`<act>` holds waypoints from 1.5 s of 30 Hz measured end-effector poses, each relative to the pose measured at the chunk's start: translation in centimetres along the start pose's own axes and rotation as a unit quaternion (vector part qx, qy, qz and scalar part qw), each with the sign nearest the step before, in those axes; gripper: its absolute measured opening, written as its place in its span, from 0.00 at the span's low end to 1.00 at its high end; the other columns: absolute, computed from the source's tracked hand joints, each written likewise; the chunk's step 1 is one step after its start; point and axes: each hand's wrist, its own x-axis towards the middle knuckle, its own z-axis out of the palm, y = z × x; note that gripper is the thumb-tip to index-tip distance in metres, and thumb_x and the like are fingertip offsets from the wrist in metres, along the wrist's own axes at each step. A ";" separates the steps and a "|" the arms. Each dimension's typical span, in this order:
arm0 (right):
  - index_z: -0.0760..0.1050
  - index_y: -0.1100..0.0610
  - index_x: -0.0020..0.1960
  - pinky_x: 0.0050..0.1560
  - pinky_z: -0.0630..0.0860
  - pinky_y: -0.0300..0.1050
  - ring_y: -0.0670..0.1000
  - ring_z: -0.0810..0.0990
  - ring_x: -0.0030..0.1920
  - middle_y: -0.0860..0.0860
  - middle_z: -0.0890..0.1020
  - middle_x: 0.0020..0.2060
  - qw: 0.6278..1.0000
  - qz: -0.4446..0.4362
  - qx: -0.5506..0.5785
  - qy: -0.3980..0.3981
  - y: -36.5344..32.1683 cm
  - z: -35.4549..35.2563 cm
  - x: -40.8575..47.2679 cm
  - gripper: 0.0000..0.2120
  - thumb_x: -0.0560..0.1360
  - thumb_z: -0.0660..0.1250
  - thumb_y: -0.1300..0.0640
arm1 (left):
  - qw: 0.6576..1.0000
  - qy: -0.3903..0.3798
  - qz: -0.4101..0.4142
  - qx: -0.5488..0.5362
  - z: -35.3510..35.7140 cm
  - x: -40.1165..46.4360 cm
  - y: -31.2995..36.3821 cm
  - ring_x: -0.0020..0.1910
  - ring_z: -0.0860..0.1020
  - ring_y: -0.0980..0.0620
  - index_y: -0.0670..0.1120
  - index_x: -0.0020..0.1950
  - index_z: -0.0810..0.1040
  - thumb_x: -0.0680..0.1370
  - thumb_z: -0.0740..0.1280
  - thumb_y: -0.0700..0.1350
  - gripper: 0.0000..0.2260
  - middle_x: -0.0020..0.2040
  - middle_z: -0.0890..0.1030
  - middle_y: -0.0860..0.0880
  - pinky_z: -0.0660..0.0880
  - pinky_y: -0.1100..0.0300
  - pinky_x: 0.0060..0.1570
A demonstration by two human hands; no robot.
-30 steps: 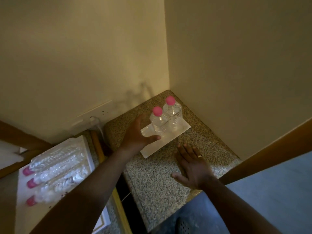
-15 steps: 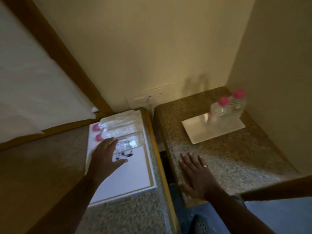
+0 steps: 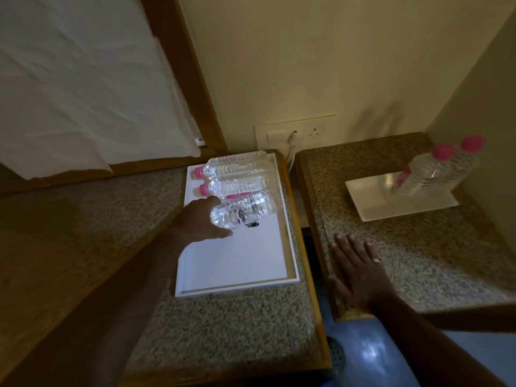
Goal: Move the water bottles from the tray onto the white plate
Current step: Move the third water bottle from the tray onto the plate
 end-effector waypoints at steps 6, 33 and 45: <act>0.62 0.59 0.77 0.75 0.53 0.67 0.63 0.56 0.77 0.58 0.60 0.78 1.000 0.014 -0.001 -0.012 -0.3 -0.8 -0.1 0.35 0.78 0.51 0.37 | 0.988 0.123 0.041 -0.080 -4.6 -1.0 1.9 0.44 0.79 0.52 0.49 0.57 0.78 0.58 0.82 0.56 0.31 0.49 0.79 0.54 0.73 0.64 0.35; 0.54 0.54 0.80 0.77 0.43 0.60 0.57 0.46 0.79 0.55 0.53 0.79 0.996 0.080 0.032 -0.009 7.3 -1.0 -2.8 0.37 0.80 0.44 0.32 | 0.924 0.157 0.180 -0.299 -2.2 3.2 22.0 0.47 0.82 0.57 0.50 0.58 0.76 0.65 0.79 0.50 0.24 0.50 0.83 0.51 0.78 0.63 0.44; 0.55 0.55 0.80 0.77 0.49 0.64 0.59 0.50 0.79 0.57 0.57 0.79 0.994 0.100 0.045 0.018 10.8 -1.5 -4.3 0.36 0.81 0.44 0.33 | 0.940 0.045 0.169 -0.293 7.5 8.9 31.9 0.54 0.81 0.53 0.56 0.59 0.75 0.60 0.77 0.61 0.30 0.55 0.82 0.51 0.79 0.48 0.53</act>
